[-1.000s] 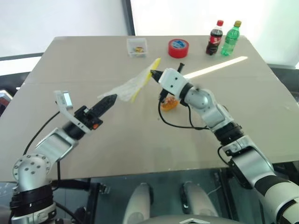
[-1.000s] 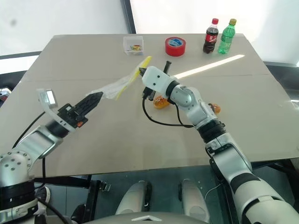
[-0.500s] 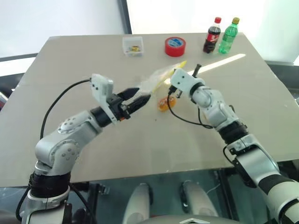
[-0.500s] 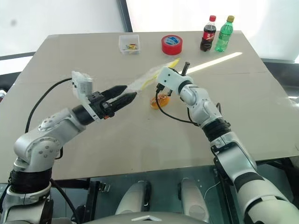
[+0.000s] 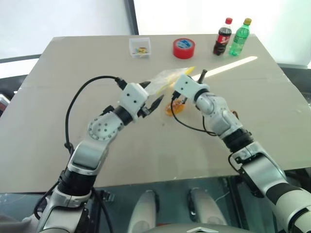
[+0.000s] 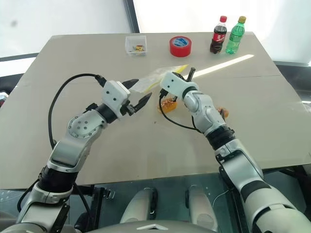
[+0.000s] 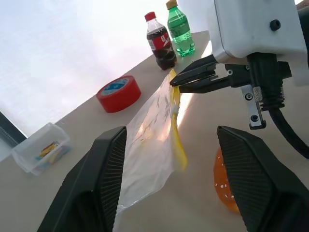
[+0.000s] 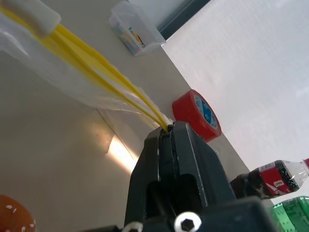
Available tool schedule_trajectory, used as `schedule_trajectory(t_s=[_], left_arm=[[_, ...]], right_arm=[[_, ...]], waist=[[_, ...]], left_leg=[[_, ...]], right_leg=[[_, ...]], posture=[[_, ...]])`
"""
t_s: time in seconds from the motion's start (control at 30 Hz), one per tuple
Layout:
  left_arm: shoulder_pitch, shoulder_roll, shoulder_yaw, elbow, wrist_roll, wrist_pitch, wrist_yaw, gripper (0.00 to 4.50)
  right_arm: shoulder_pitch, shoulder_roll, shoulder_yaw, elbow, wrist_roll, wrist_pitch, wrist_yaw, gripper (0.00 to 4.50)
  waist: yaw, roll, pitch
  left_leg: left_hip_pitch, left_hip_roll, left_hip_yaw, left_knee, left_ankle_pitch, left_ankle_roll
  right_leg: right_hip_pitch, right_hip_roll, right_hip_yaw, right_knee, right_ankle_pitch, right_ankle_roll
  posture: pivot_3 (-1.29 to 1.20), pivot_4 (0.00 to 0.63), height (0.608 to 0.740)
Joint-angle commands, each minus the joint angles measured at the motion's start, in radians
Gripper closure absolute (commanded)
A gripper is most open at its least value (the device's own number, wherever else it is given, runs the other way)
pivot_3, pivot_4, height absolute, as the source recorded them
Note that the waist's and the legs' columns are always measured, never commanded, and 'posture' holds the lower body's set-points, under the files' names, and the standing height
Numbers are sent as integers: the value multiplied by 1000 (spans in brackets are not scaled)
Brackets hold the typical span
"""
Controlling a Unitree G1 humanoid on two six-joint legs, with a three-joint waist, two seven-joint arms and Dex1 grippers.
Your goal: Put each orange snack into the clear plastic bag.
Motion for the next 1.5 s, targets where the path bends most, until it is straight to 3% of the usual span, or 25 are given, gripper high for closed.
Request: schedule_trajectory(t_s=[0.03, 0.47, 0.57, 0.73, 0.87, 0.97, 1.07, 1.2, 1.3, 1.47, 1.5], left_arm=[[0, -11, 6, 7, 46, -10, -7, 1350], [-40, -92, 6, 16, 89, 84, -11, 1350], [-40, -95, 11, 13, 105, 104, -2, 2169], [-38, -102, 15, 15, 119, 108, -4, 4475], [-44, -106, 12, 41, 133, 93, -8, 4475], [-44, -96, 9, 59, 163, 64, -7, 4475], [-44, -96, 14, 88, 183, -8, -4, 4500], [-38, -59, 14, 146, 215, -146, -36, 4500], [-47, -17, 27, 221, 234, -267, -59, 4500], [-67, 26, 48, 327, 223, -444, -106, 4500], [-69, 31, 52, 344, 220, -472, -112, 4500]], right_arm=[[-2, 9, 3, -70, -6, 11, -7, 4500], [18, 31, 21, -112, -8, 29, 1, 4500], [22, 30, 22, -117, -8, 31, 3, 4500], [22, 27, 22, -116, -7, 30, 3, 4500], [27, 30, 18, -124, 0, 34, 6, 4500], [50, 72, -46, -155, 55, 145, 16, 4500], [78, 62, -55, -205, 81, 131, 33, 3647], [133, 26, -70, -314, 87, 156, 58, 1989], [187, 43, -136, -412, 180, 219, 106, 1989], [228, 197, -336, -573, 464, 480, 171, 1989], [224, 223, -368, -591, 510, 522, 174, 2537]], waist=[[0, 0, 0], [0, 0, 0], [0, 0, 0], [0, 0, 0], [0, 0, 0], [-1, 0, 0], [1, 0, 0], [3, 0, 0], [2, 0, 0], [0, 0, 0], [1, 0, 0]], left_leg=[[0, 0, 0, 0, 0, 0], [1, 0, 0, 2, 0, 0], [1, 0, -1, 2, 0, 0], [1, 0, -1, 2, 0, 0], [1, 0, -1, 2, 0, 0], [1, 0, -1, 2, 0, 0], [1, 0, -1, 2, 0, 0], [0, 0, -1, 3, 0, 0], [1, 0, -1, 2, 0, 0], [1, 0, -1, 3, 0, 0], [1, 0, -1, 3, 0, 0]], right_leg=[[0, 0, 0, 1, 0, 0], [0, 0, 0, 3, 0, 0], [0, 0, 0, 4, 0, 0], [0, 0, 0, 4, 0, 0], [0, 0, 0, 4, 0, 0], [0, 0, 0, 4, 0, 0], [0, 0, -1, 4, 0, 0], [0, 0, -1, 4, 0, 0], [0, 0, -1, 4, 0, 0], [0, 1, -1, 6, 0, 0], [0, 1, -1, 6, 0, 0]], posture=[[0, 150, 740], [0, 150, 740], [0, 150, 740], [0, 150, 740], [0, 150, 740], [0, 150, 740], [0, 150, 740], [0, 150, 740], [0, 150, 740], [0, 150, 740], [0, 150, 740]])
